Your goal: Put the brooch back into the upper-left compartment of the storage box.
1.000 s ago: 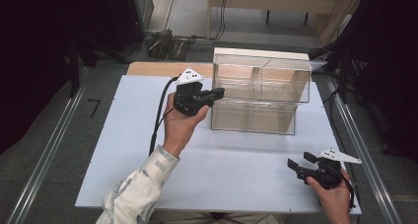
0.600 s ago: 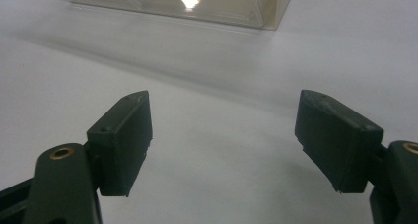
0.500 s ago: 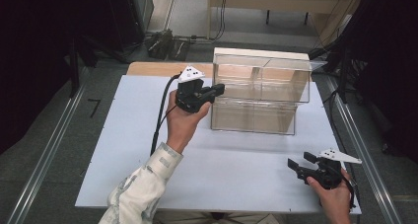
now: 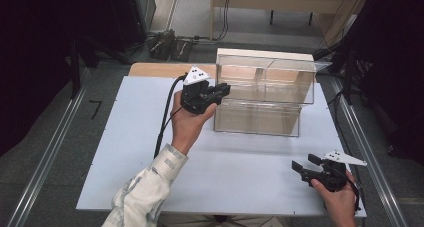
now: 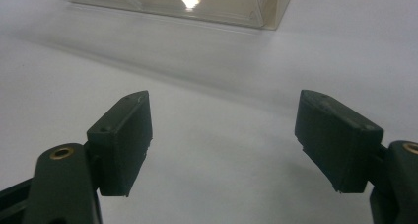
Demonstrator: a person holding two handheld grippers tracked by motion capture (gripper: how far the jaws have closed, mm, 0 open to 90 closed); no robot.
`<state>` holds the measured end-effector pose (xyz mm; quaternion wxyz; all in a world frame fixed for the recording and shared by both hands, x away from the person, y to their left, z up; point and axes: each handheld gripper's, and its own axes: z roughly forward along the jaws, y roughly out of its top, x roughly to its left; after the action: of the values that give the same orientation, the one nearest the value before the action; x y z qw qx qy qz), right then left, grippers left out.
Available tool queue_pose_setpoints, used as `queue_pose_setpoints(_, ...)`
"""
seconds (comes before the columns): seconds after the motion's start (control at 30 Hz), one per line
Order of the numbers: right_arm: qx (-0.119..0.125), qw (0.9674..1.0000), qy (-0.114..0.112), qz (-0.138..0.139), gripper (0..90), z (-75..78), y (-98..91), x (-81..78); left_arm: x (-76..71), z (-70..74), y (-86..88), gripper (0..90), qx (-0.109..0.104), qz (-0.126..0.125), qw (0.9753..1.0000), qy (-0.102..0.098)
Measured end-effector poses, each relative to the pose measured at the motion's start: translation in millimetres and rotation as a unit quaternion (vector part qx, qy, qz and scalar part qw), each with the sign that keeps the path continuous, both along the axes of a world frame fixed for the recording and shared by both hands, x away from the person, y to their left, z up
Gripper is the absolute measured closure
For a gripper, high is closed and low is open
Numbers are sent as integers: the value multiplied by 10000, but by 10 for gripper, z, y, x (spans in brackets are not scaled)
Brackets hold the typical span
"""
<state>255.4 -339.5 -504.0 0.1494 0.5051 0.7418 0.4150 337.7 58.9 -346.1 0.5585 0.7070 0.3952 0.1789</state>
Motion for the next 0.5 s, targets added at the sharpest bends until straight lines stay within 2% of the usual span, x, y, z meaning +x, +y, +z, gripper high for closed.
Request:
queue_pose_setpoints(0.13,0,10000,-1,1,208,-1,-1,0,-27,5,15,794,14,-28,10000,-29)
queue_pose_setpoints(0.23,1,10000,-3,1,209,0,-1,0,-51,-9,29,741,-41,-31,10000,-26)
queue_pose_setpoints(0.5,-11,10000,-2,0,208,0,2,-1,-127,-53,124,681,-165,-68,9998,-41)
